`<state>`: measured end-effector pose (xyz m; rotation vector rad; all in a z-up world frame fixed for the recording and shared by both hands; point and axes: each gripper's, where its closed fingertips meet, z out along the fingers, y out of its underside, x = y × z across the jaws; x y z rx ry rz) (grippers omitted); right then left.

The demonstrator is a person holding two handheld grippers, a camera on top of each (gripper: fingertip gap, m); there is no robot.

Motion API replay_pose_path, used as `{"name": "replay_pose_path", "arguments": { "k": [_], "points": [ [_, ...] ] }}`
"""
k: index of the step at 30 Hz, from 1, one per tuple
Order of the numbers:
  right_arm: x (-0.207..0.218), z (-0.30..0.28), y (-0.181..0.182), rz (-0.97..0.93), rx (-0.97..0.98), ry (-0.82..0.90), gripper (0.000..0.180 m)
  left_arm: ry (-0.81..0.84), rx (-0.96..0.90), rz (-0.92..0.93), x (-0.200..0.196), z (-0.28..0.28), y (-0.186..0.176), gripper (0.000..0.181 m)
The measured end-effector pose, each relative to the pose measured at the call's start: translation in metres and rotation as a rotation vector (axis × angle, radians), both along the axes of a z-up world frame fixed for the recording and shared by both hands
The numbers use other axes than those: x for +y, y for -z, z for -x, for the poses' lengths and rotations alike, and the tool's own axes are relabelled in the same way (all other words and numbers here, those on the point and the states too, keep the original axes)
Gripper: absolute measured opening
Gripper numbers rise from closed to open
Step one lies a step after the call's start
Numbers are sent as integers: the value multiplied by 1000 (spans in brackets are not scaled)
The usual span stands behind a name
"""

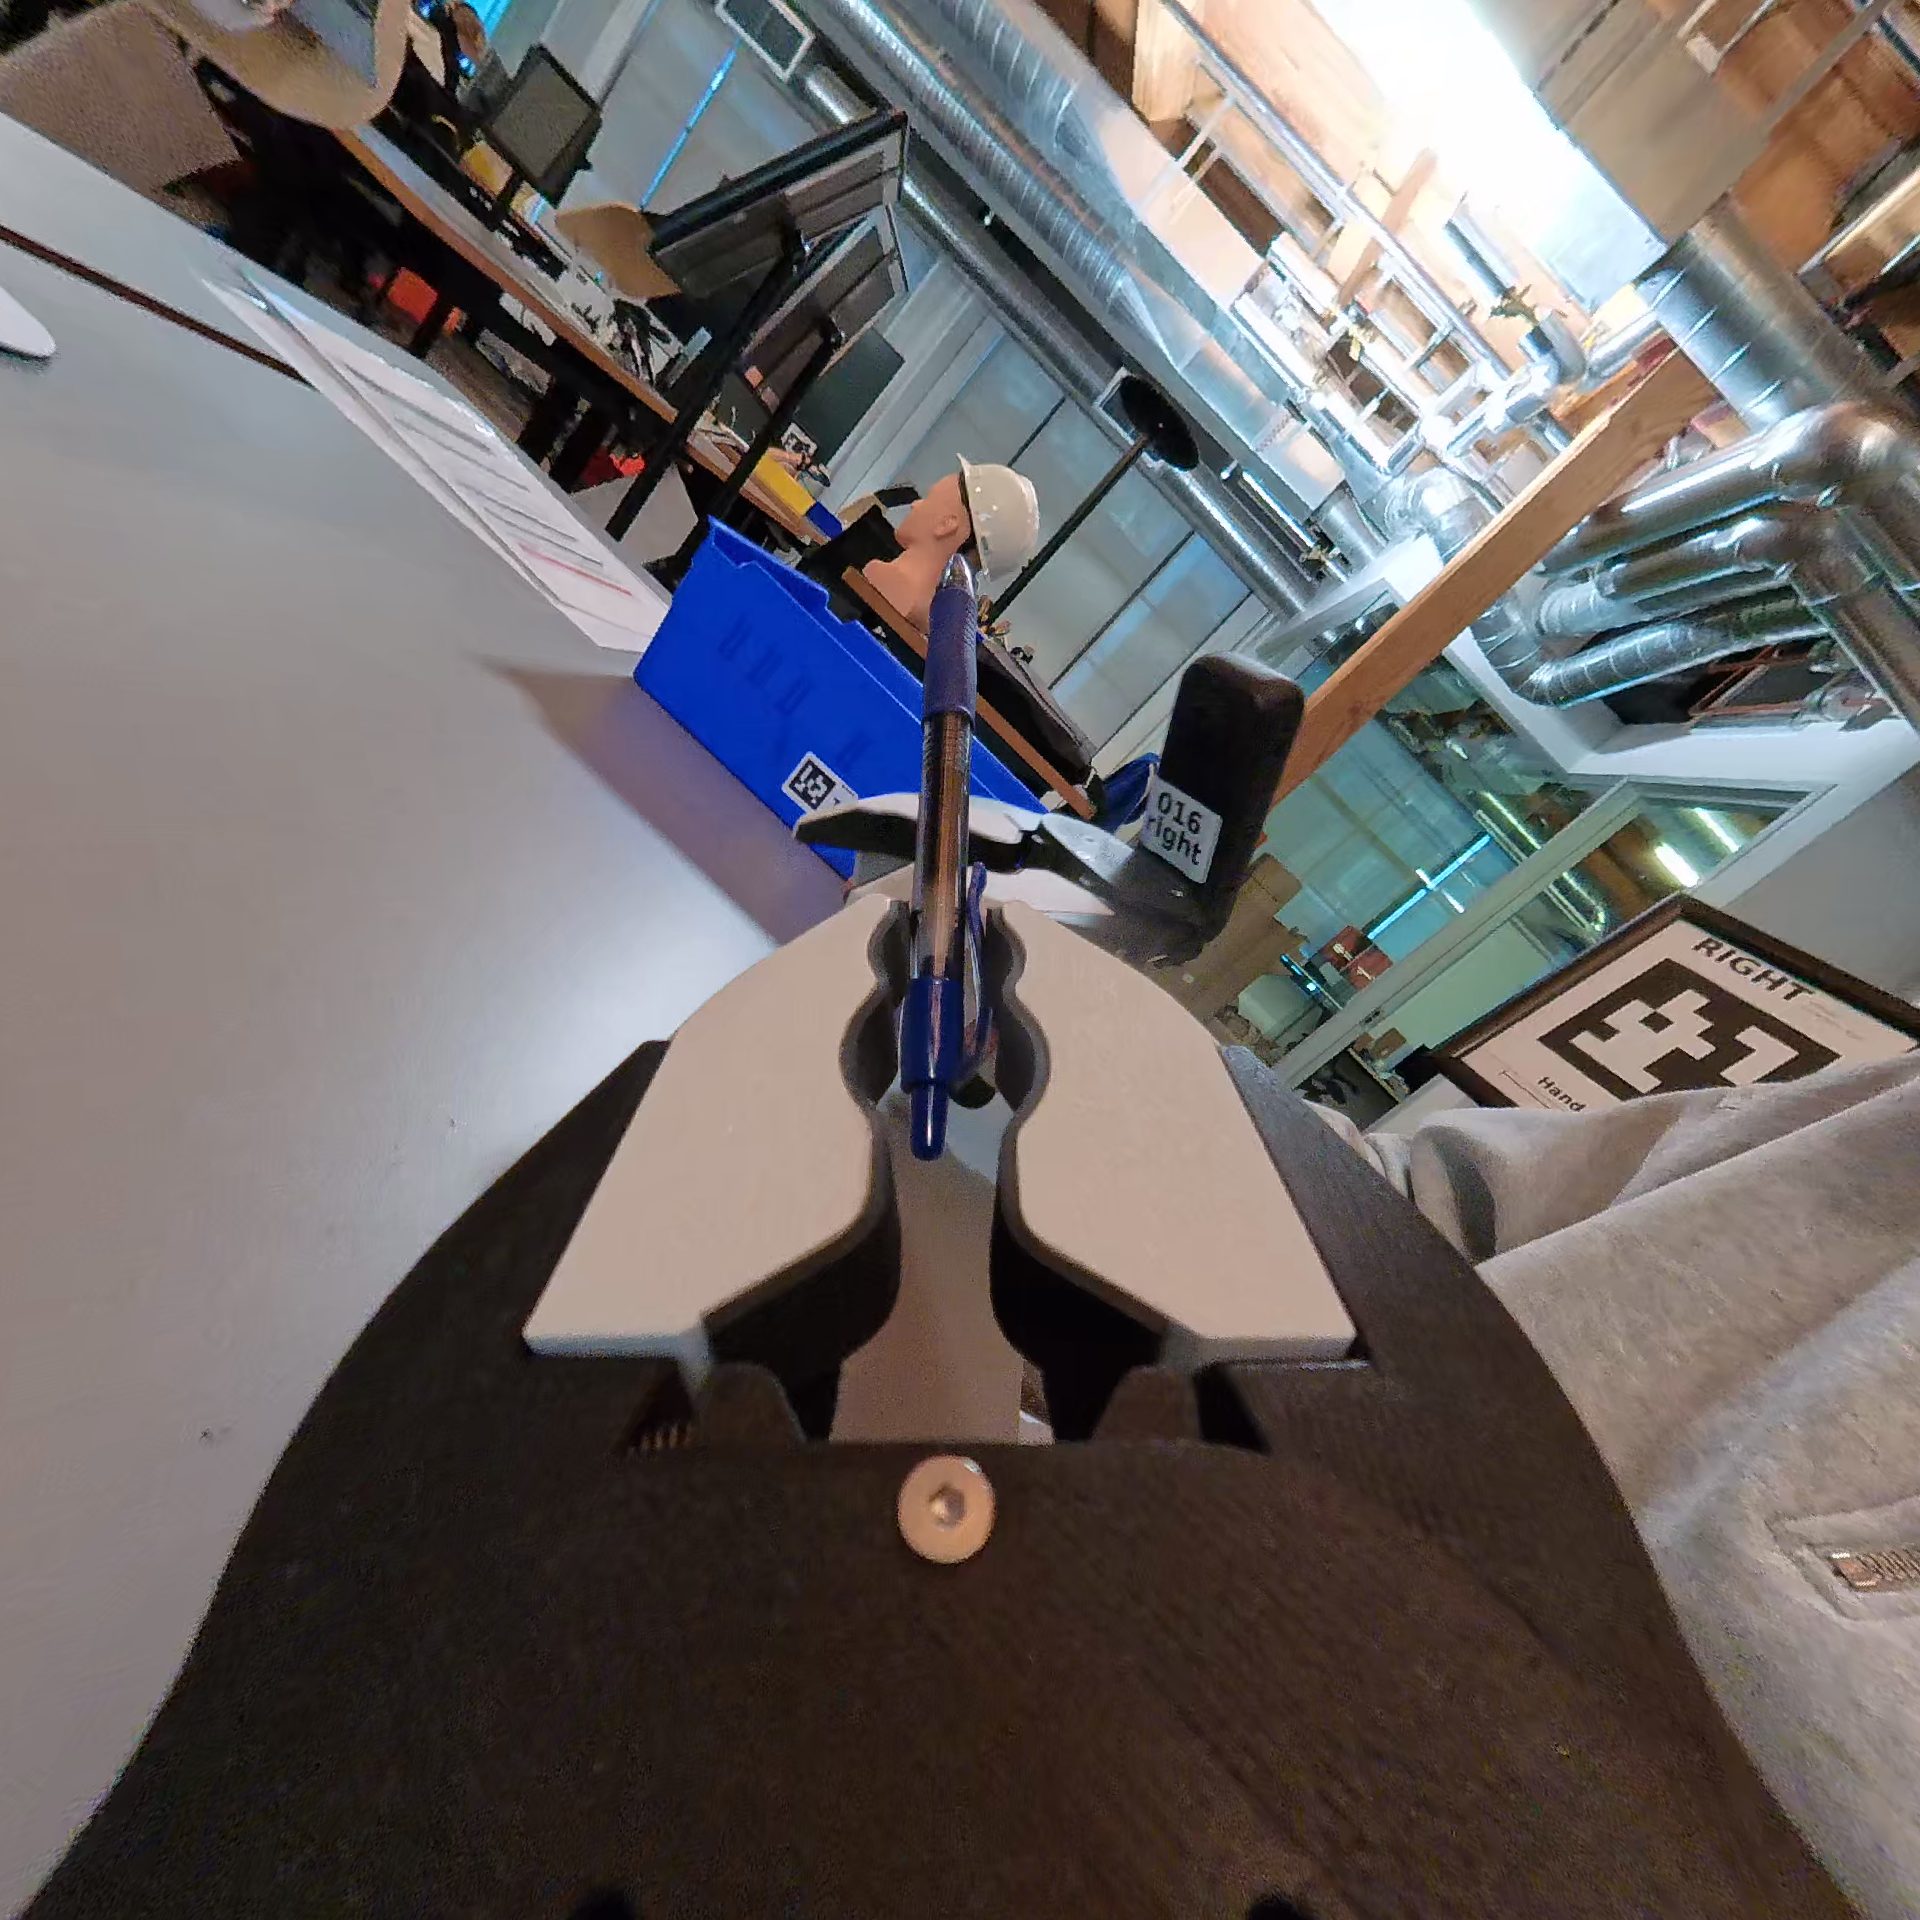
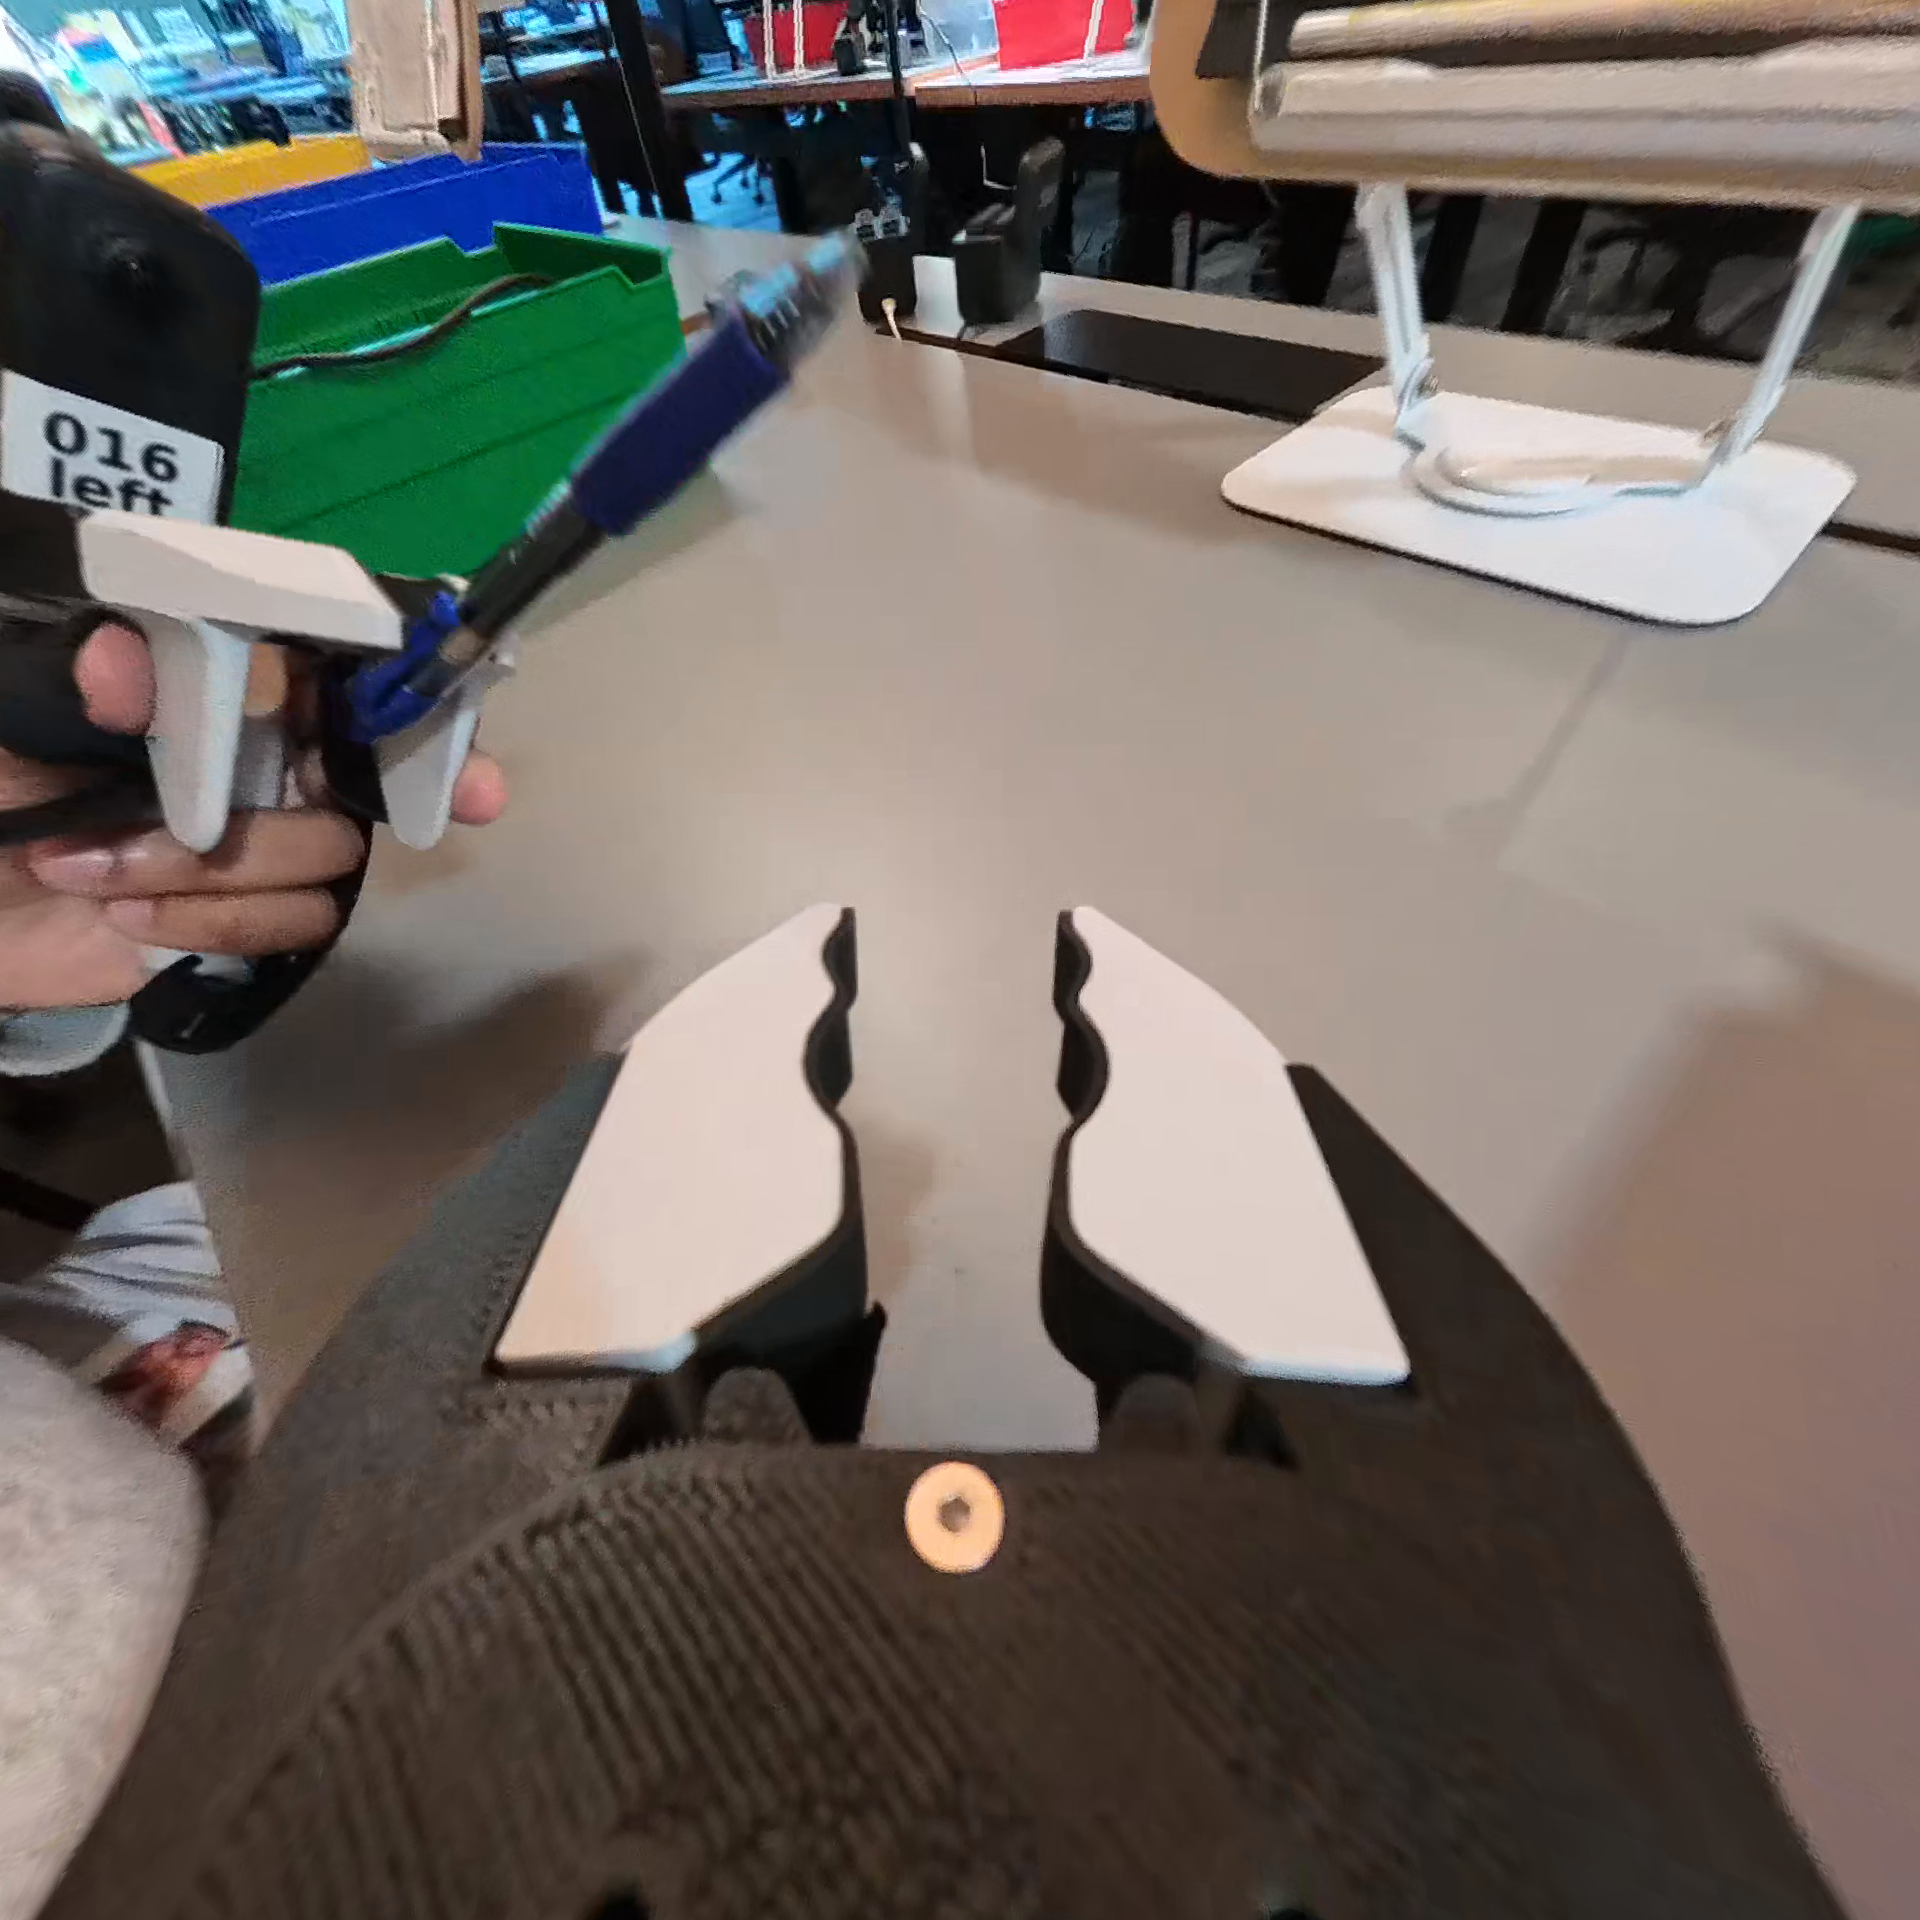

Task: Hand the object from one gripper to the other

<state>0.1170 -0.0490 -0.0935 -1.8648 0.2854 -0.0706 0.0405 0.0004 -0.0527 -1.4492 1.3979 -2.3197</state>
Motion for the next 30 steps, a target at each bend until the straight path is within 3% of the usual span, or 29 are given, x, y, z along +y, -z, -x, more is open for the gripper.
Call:
{"name": "replay_pose_path", "arguments": {
  "k": [4, 22, 30],
  "points": [
    [0, 2, -13, -51, -46, 5, 37, 29, 24, 46, -5, 0, 8, 14],
    [6, 10, -5, -74, 55, -77, 37, 128, 63, 125, -6, -4, 20, 14],
    [3, 30, -42, -384, 397, -299, 31, 196, 48, 121, -18, 2, 16, 13]
  ]
}}
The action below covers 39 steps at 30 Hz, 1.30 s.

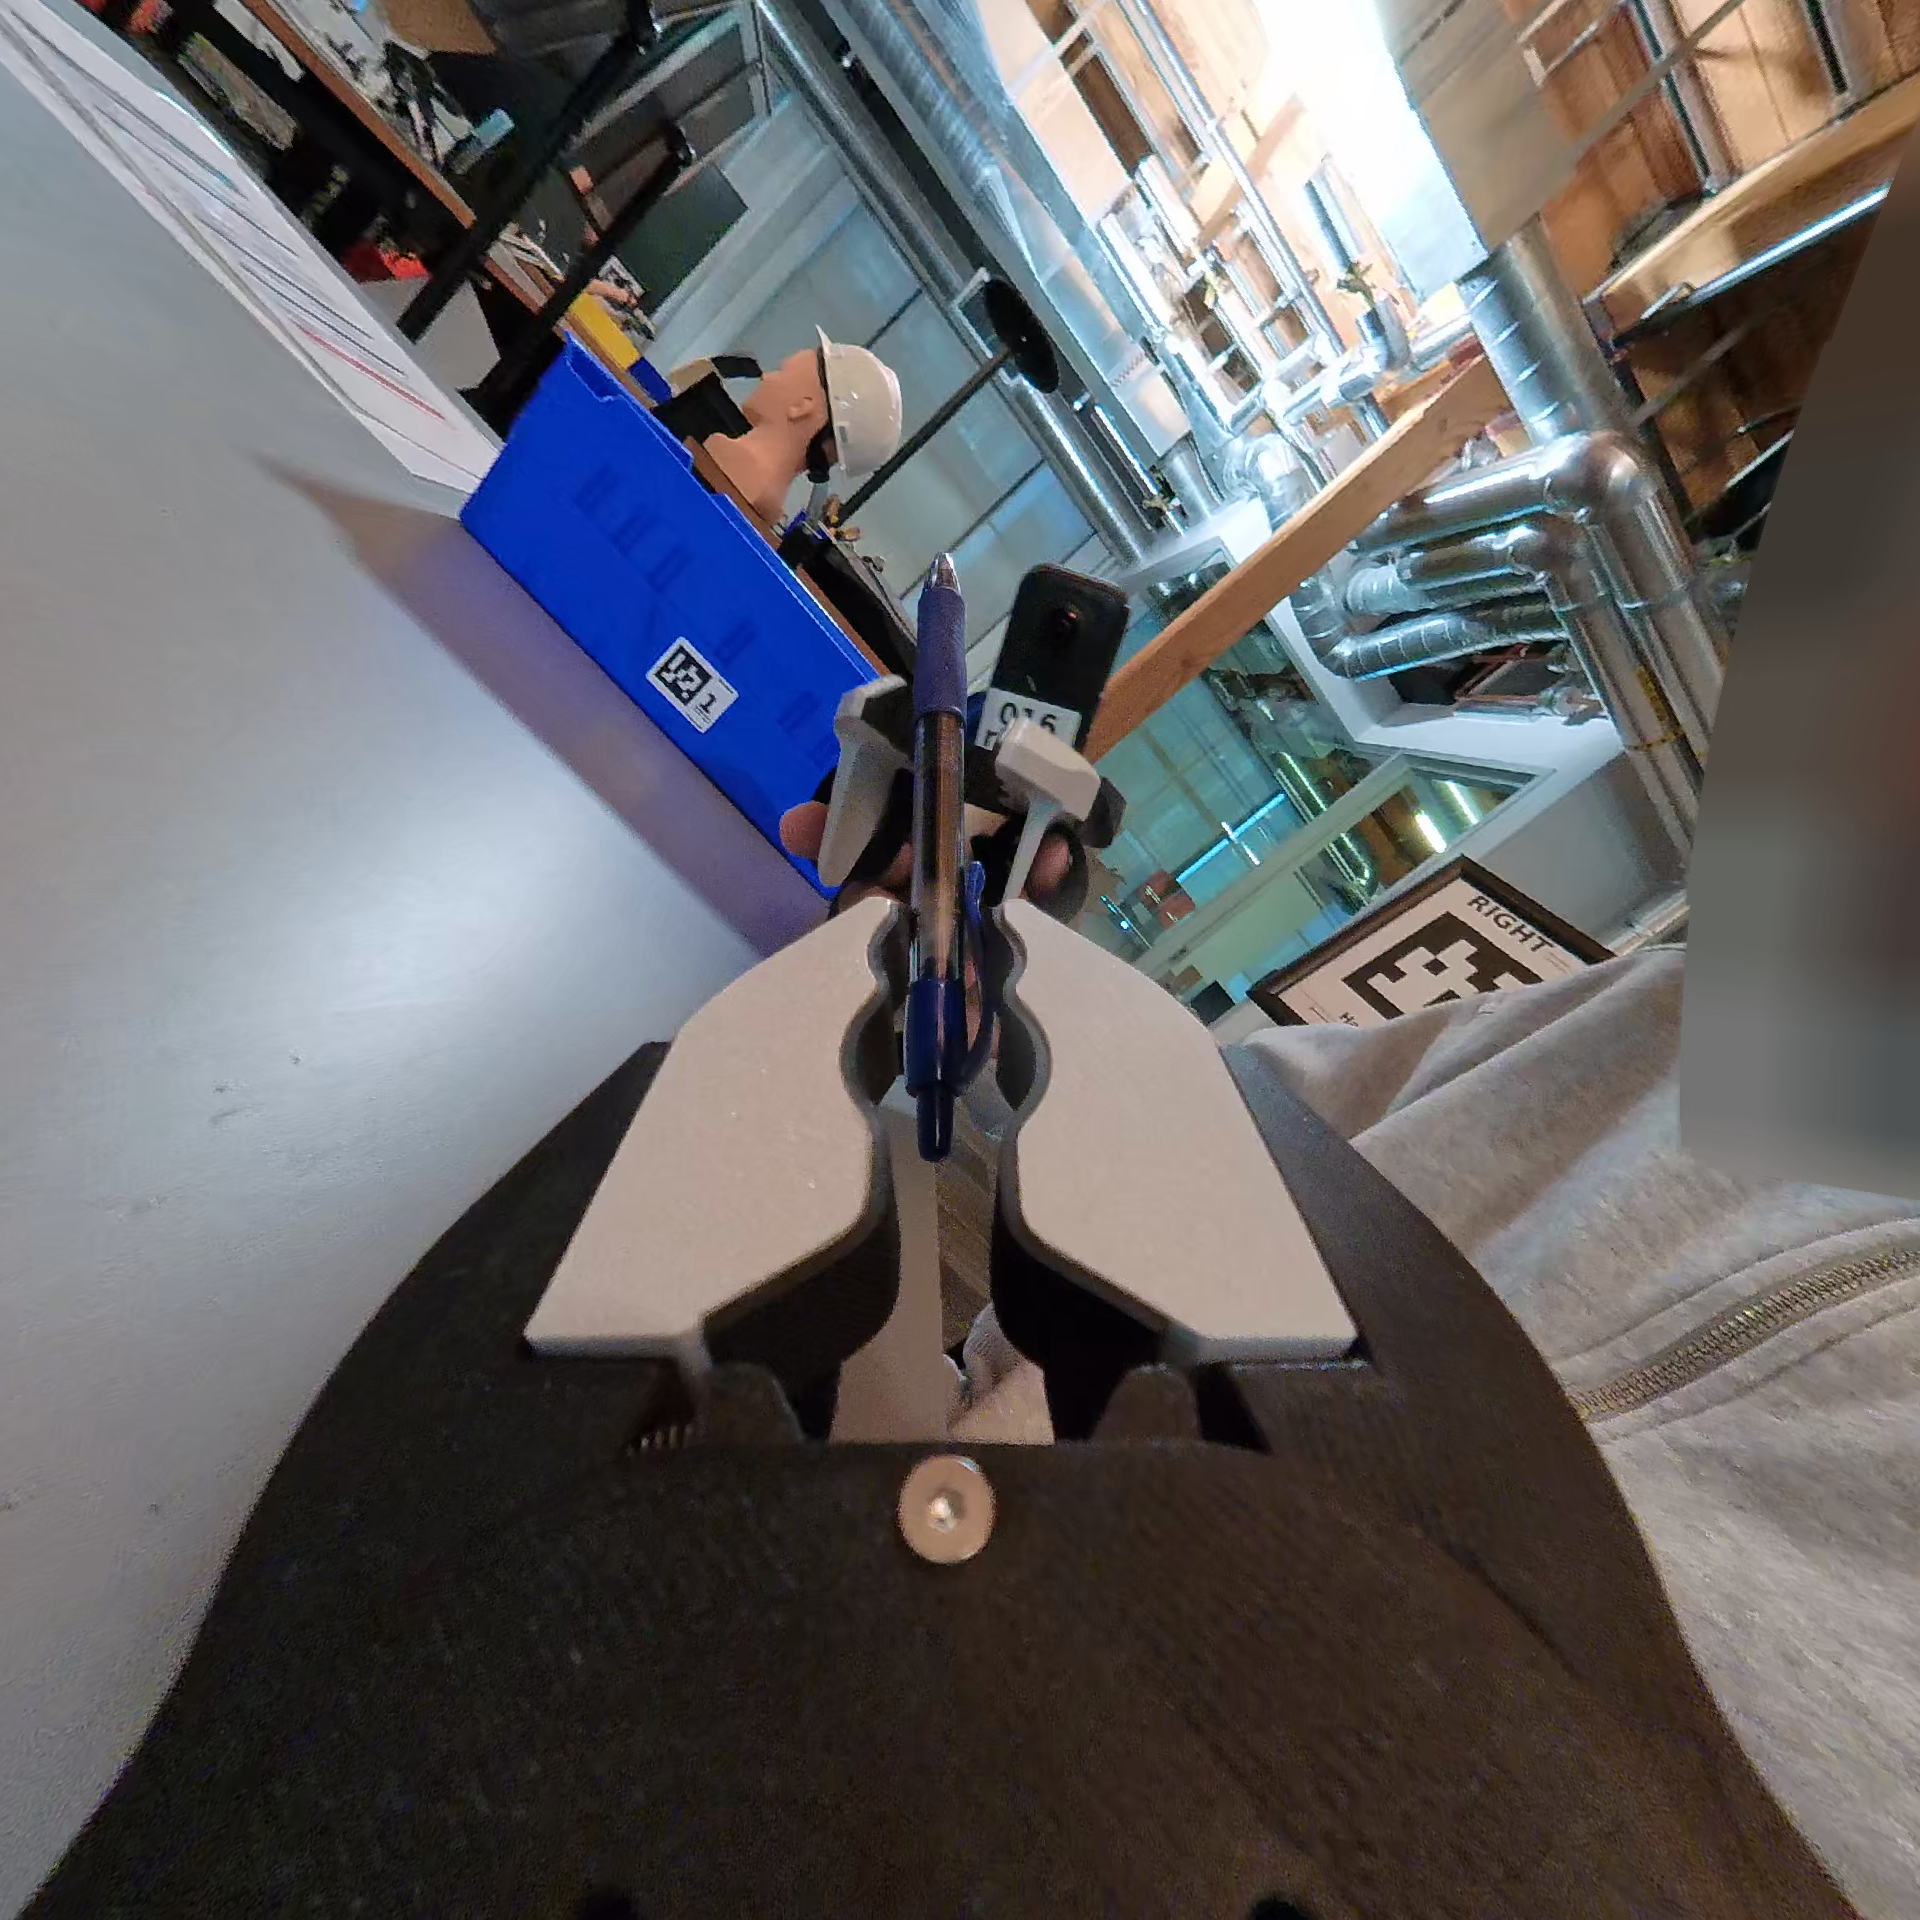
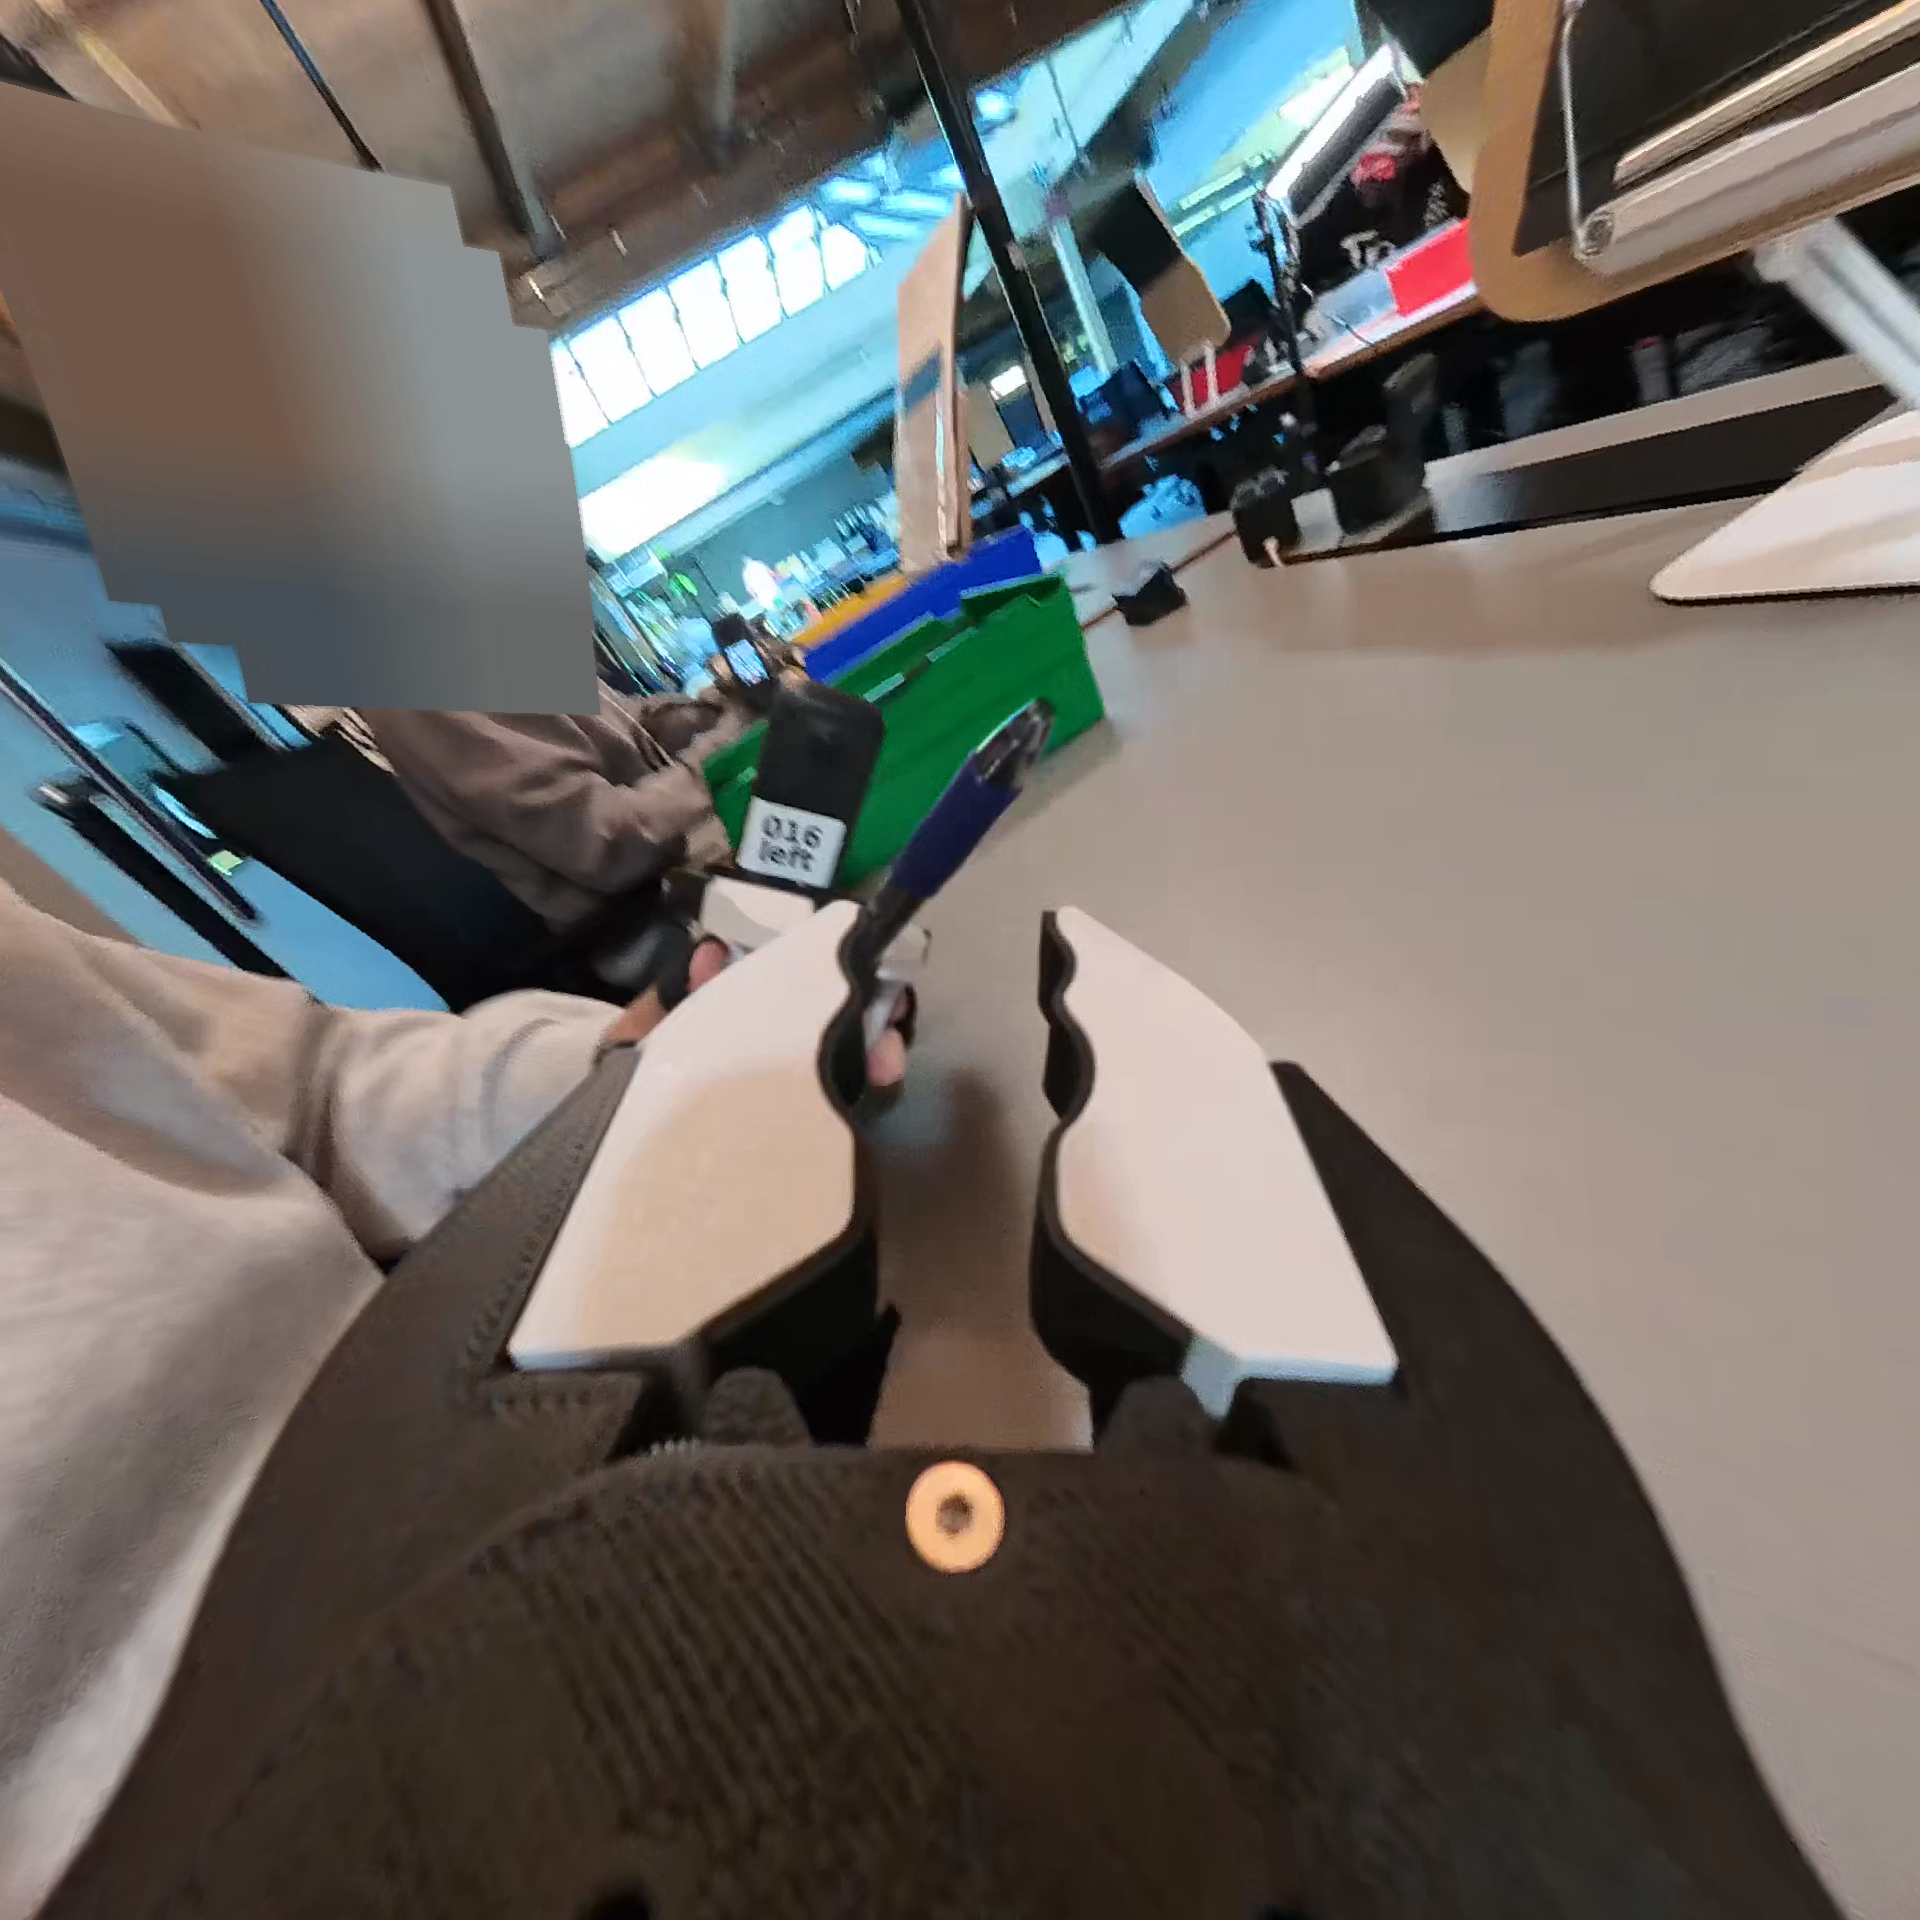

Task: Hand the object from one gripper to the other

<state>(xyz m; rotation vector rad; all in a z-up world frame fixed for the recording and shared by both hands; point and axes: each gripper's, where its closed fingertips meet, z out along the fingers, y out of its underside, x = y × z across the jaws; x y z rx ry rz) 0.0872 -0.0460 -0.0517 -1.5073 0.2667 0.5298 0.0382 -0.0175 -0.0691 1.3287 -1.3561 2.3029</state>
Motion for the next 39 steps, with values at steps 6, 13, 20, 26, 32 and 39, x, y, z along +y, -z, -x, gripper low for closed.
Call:
{"name": "replay_pose_path", "arguments": {
  "k": [6, 13, 20, 26, 32, 39],
  "points": [
    [-2, 2, -6, -57, 53, -32, 17, 71, 31, 9, -14, 3, 6, 13],
    [-3, 8, -8, -68, 42, -75, 12, 153, 31, -67, -32, 9, 13, 13],
    [5, 22, -5, -51, 21, -133, 12, 210, 59, -156, -50, 18, 23, 13],
    [10, 32, -2, -29, 57, -205, 11, 244, 80, -125, -58, 25, 22, 13],
    [12, 30, -5, -43, 117, -227, 10, 204, 87, -112, -48, 25, 20, 12],
    [14, 31, -8, -70, 155, -252, 10, 183, 74, -124, -43, 27, 19, 13]
  ]
}}
